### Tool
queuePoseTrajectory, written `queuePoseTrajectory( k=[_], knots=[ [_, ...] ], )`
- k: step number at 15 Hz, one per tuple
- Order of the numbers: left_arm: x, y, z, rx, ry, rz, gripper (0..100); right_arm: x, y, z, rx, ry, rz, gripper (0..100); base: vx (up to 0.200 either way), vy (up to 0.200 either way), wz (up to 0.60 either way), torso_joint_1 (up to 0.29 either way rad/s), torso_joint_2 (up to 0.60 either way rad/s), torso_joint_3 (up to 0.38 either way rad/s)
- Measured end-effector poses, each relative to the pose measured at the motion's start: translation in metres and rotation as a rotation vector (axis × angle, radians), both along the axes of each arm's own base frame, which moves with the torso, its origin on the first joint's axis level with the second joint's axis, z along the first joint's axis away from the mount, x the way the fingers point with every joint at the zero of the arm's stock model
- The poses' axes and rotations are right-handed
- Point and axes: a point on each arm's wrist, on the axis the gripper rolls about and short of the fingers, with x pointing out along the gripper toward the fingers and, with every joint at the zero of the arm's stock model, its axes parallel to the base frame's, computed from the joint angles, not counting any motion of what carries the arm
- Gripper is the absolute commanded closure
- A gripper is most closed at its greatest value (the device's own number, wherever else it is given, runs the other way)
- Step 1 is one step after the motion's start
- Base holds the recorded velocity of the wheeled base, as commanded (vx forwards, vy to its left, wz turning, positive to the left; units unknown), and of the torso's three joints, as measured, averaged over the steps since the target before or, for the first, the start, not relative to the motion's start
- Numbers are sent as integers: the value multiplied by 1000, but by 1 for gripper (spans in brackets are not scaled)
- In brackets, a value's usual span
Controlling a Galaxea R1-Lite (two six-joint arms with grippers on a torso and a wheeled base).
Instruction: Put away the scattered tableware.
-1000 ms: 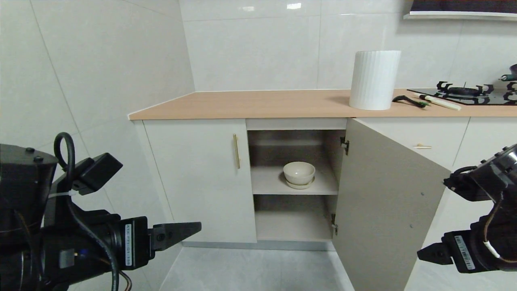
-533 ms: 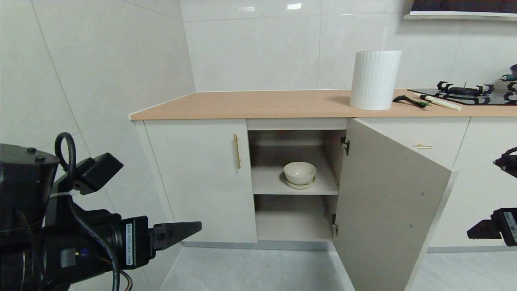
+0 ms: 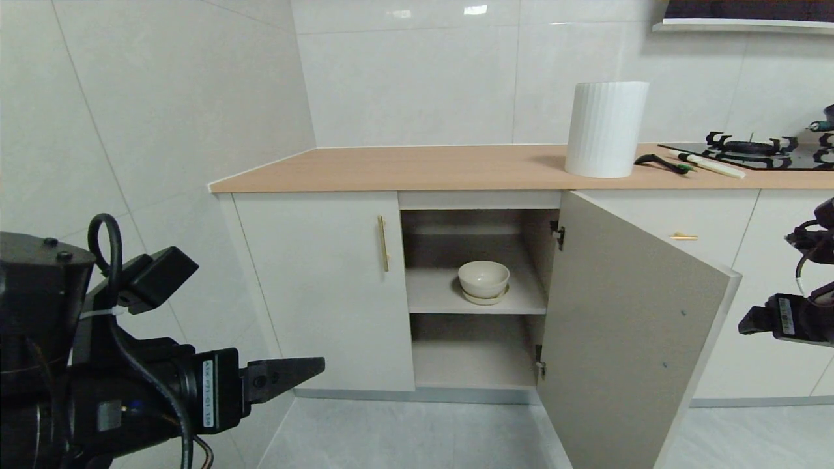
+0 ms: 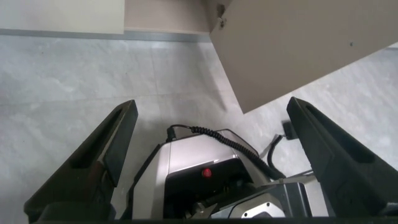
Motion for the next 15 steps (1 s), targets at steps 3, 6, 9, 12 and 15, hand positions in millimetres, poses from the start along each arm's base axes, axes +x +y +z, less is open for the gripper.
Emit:
queuePoseTrajectory(
  k=[3,6,9,12,15],
  knots=[
    [0,0,0,1,0,-1,0,18,-3,-15,29,-7,-34,0,0,0,0,0,0,0],
    [2,-1,3,-19,-26,4,0,29,0,-27,125,-1,-8,0,0,0,0,0,0,0],
    [3,-2,3,-29,-37,6,0,32,9,-31,167,13,26,0,0,0,0,0,0,0],
    [3,-2,2,-24,-33,2,0,31,28,-37,225,37,103,0,0,0,0,0,0,0],
    [2,-1,1,-23,-33,0,0,29,55,-40,265,53,181,0,0,0,0,0,0,0]
  ],
)
